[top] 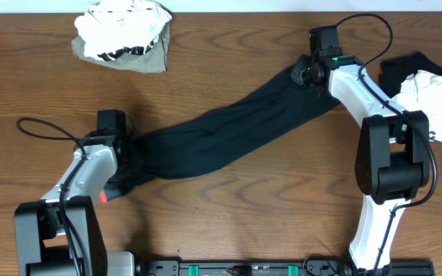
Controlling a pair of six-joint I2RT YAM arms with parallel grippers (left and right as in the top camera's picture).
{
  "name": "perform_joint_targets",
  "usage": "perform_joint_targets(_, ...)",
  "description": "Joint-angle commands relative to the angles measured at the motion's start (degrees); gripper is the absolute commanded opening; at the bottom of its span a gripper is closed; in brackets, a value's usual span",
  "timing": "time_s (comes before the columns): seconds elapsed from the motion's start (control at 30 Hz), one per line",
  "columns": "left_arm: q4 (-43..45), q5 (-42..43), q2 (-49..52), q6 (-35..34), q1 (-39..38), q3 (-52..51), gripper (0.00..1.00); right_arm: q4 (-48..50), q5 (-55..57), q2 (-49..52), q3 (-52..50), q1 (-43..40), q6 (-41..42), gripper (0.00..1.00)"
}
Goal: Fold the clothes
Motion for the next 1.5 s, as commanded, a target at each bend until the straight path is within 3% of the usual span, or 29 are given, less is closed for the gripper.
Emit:
perform_joint_targets(0.0,-0.24,-6.49,1.09,-2.58,3.98,-0.35,0.31,-1.38,4.48,0.17,0.79,-0.55,-2.21,0.01)
perform_joint_targets(0.1,-0.66,-4.46,1.09,-2.56,6.47,-0.35,0.31,-2.62,4.13,0.17,0.79,-0.46,-3.37,0.01)
perform_joint_targets(0.33,-0.85,-3.32,1.11,-2.29,6.97,-0.35,0.31,-2.64,-8.74,0.15,0.81,2.12,-7.34,0.01)
perform_joint_targets(0.6,-0.81,-3.34,1.11,-4.44,8.55,-0.35,0.31,-5.01,-14.58,-1.81,1.38,10.43,-25.42,0.01)
perform_joint_targets(0.7,-0.81,-3.34,1.11,-5.18,9.53,-0.35,0.31,-6.6,-14.64,-2.03,1.38,15.02,-28.65,0.01)
perform_joint_targets(1.07,-0.81,-3.32,1.11,-5.16,9.73,-0.35,0.32,-6.08,-11.06,-1.81,1.38,30.75,-29.83,0.01)
perform_joint_targets(1.47,-0.39,-3.34,1.14,-5.16,9.73,-0.35,0.32,-13.84,-4.07,-3.02,3.39,38.56,-29.75,0.01)
